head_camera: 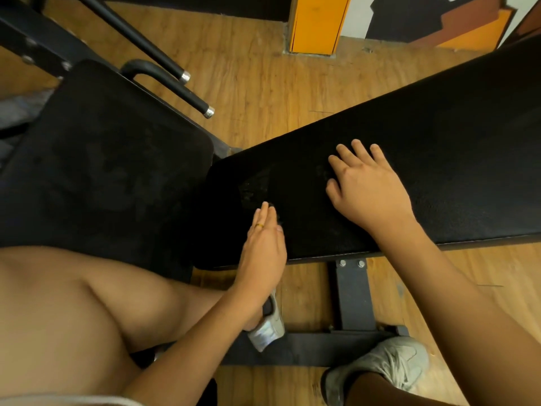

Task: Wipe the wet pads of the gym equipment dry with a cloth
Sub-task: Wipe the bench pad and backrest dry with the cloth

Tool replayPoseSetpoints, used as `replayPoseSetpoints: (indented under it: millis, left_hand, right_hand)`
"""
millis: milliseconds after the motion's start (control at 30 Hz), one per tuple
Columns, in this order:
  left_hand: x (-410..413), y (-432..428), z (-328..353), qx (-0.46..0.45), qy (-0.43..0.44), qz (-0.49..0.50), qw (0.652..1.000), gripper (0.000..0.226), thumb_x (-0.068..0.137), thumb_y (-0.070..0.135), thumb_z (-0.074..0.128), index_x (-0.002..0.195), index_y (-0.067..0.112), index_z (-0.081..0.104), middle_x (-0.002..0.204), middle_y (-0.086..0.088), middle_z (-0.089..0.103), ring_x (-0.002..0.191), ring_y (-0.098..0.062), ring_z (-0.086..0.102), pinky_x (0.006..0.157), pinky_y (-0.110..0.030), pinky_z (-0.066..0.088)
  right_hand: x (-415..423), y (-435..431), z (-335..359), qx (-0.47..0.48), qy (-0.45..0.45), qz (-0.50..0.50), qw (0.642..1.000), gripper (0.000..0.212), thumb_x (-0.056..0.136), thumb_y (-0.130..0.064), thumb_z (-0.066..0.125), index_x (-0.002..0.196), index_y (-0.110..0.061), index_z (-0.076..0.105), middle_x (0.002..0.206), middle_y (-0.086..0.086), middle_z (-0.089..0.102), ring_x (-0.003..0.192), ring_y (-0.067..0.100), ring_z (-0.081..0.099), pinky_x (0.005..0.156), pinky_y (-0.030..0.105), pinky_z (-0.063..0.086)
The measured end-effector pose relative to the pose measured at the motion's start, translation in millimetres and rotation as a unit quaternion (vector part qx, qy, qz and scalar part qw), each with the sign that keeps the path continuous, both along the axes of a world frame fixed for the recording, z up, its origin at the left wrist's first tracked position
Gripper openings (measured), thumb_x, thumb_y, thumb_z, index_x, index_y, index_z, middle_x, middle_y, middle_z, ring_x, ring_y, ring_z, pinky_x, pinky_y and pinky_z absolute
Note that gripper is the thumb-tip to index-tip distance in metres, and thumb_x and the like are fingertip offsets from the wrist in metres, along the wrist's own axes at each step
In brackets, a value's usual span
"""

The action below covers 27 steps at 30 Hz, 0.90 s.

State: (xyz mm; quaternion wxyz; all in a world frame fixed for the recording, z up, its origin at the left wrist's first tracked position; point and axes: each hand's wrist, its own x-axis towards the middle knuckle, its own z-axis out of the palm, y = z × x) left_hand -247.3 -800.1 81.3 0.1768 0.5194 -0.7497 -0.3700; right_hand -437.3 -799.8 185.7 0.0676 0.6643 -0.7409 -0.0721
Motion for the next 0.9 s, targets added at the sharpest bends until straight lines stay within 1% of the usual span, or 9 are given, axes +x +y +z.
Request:
replayPoseSetpoints:
  millis: [200, 300, 367, 467, 534, 701, 768, 901]
  left_hand:
    - [17.4, -41.5, -20.1, 0.040, -0.021, 0.082, 0.996, 0.049, 0.110, 0.017, 0.030, 0.157, 0.004, 0.029, 0.167, -0.010, 0.021, 0.155, -0.022, 0.014, 0.121, -0.032, 0.018]
    - [25.0, -68.1, -32.3, 0.054, -0.022, 0.089, 0.994, 0.048, 0.110, 0.017, 0.030, 0.156, 0.003, 0.031, 0.167, -0.010, 0.022, 0.155, -0.024, 0.014, 0.122, -0.035, 0.019]
    - [27.5, -87.2, -36.2, 0.058, -0.010, 0.084, 0.995, 0.048, 0.110, 0.018, 0.031, 0.156, 0.005, 0.031, 0.167, -0.007, 0.022, 0.155, -0.023, 0.013, 0.122, -0.036, 0.017]
    - [33.5, -111.5, -40.8, 0.051, 0.013, 0.021, 0.998, 0.048, 0.110, 0.020, 0.033, 0.157, 0.009, 0.029, 0.167, -0.002, 0.020, 0.155, -0.016, 0.009, 0.122, -0.031, 0.011]
    - [39.1, -116.0, -45.0, 0.041, 0.035, -0.005, 0.999, 0.048, 0.110, 0.019, 0.035, 0.157, 0.011, 0.031, 0.166, 0.001, 0.023, 0.154, -0.011, 0.009, 0.125, -0.031, 0.010]
    - [56.0, -73.2, -49.4, 0.011, 0.071, 0.007, 0.997, 0.046, 0.107, 0.012, 0.042, 0.153, 0.014, 0.041, 0.160, 0.009, 0.034, 0.150, 0.000, 0.014, 0.122, -0.022, 0.016]
    - [58.3, -64.1, -50.6, 0.000, 0.063, 0.012, 0.998, 0.047, 0.107, 0.011, 0.042, 0.153, 0.014, 0.040, 0.161, 0.009, 0.034, 0.150, 0.000, 0.014, 0.120, -0.019, 0.015]
    - [51.0, -87.2, -52.9, 0.000, 0.045, -0.003, 0.999, 0.048, 0.109, 0.015, 0.037, 0.156, 0.013, 0.033, 0.164, 0.005, 0.027, 0.152, -0.004, 0.010, 0.120, -0.020, 0.012]
  right_hand:
    - [0.5, -0.1, 1.4, 0.009, -0.005, 0.002, 1.000, 0.054, 0.104, -0.036, 0.037, 0.150, -0.010, 0.043, 0.160, 0.014, 0.036, 0.152, 0.033, 0.024, 0.124, 0.051, 0.017]
    - [1.3, 0.5, 3.0, 0.006, -0.004, 0.000, 1.000, 0.054, 0.104, -0.036, 0.037, 0.150, -0.010, 0.044, 0.159, 0.014, 0.037, 0.151, 0.033, 0.025, 0.124, 0.051, 0.018]
    - [1.7, 0.1, 3.0, 0.007, -0.002, 0.000, 1.000, 0.053, 0.104, -0.036, 0.038, 0.149, -0.010, 0.044, 0.159, 0.014, 0.037, 0.151, 0.033, 0.025, 0.124, 0.051, 0.019]
    - [1.6, -0.5, 2.3, 0.008, 0.000, 0.000, 1.000, 0.053, 0.104, -0.036, 0.037, 0.149, -0.010, 0.045, 0.159, 0.015, 0.038, 0.151, 0.033, 0.026, 0.124, 0.052, 0.019]
    - [0.6, -0.6, 1.0, 0.005, 0.003, 0.000, 1.000, 0.052, 0.103, -0.036, 0.038, 0.148, -0.010, 0.046, 0.158, 0.015, 0.039, 0.150, 0.034, 0.026, 0.123, 0.052, 0.020]
    - [1.5, -0.2, 2.0, 0.010, 0.001, 0.001, 1.000, 0.053, 0.103, -0.035, 0.038, 0.148, -0.008, 0.046, 0.157, 0.016, 0.040, 0.150, 0.034, 0.027, 0.123, 0.053, 0.020]
    - [2.9, 0.7, 2.9, 0.003, 0.004, -0.001, 1.000, 0.053, 0.102, -0.035, 0.040, 0.147, -0.008, 0.048, 0.156, 0.016, 0.042, 0.149, 0.035, 0.029, 0.122, 0.053, 0.022]
    - [3.2, -0.8, 1.5, 0.002, 0.008, 0.000, 1.000, 0.052, 0.102, -0.035, 0.040, 0.146, -0.007, 0.049, 0.155, 0.016, 0.043, 0.148, 0.036, 0.031, 0.122, 0.054, 0.023]
